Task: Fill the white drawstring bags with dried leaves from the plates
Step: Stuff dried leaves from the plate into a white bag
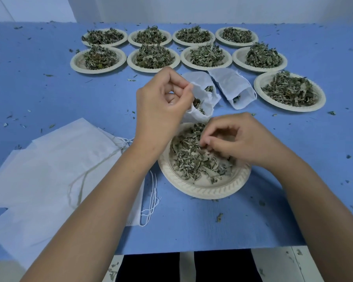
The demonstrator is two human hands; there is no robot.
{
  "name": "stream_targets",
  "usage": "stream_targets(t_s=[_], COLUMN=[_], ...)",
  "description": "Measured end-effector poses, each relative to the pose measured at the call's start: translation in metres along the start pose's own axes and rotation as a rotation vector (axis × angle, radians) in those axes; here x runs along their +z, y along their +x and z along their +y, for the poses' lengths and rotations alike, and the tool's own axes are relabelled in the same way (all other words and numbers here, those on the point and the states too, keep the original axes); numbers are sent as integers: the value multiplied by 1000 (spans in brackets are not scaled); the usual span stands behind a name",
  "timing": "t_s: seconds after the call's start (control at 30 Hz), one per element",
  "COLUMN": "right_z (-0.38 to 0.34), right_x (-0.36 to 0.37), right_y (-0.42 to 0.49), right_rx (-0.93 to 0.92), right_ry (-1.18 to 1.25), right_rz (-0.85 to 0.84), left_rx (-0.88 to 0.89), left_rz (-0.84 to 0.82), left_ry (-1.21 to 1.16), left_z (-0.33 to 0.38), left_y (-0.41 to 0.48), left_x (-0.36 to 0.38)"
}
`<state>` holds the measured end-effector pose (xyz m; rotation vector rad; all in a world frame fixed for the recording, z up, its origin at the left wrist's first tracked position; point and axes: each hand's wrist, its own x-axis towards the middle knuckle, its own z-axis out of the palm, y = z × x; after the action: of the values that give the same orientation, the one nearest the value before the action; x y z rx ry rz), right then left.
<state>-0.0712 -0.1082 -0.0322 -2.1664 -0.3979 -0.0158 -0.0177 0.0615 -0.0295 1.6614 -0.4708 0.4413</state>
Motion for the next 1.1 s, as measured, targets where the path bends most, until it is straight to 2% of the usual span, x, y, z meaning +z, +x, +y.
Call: stream_targets(t_s=[0.1,0.17,0.23,0.3,0.43,0.57,0.73,0.87,0.93,1.1], right_z=[6,11,12,13,9,4,0,-3,-3,2], right_x=[-2,0,4,8,4,-6,-12,-6,-2,6], right_y=[4,7,8,7,6,2,1,1,1,2], right_rx=[-107,-96,-73,-78,-79,-33,-162,-262,-266,-289], right_ry=[-166,-362,-443,-411,-329,-51,238,423,437,135], right_rz=[116,52,-56,-71,10,118,187,330,402,543], left_rx=[-2,-4,-3,0,-5,-15,-33,-42,-53,-30], left_rz=[-6,-13,-16,-17,-10,17,-9,-89,-123,-170], left_ry=[-4,0,7,7,-2,-6,0,8,-10,-52], left_z=[0,0,1,1,2,3,4,1,2,3], left_y=[0,-1,-1,-1,-1,0,0,-1,-3,-4], left_x=[1,1,1,1,0,-2,-1,1,4,6])
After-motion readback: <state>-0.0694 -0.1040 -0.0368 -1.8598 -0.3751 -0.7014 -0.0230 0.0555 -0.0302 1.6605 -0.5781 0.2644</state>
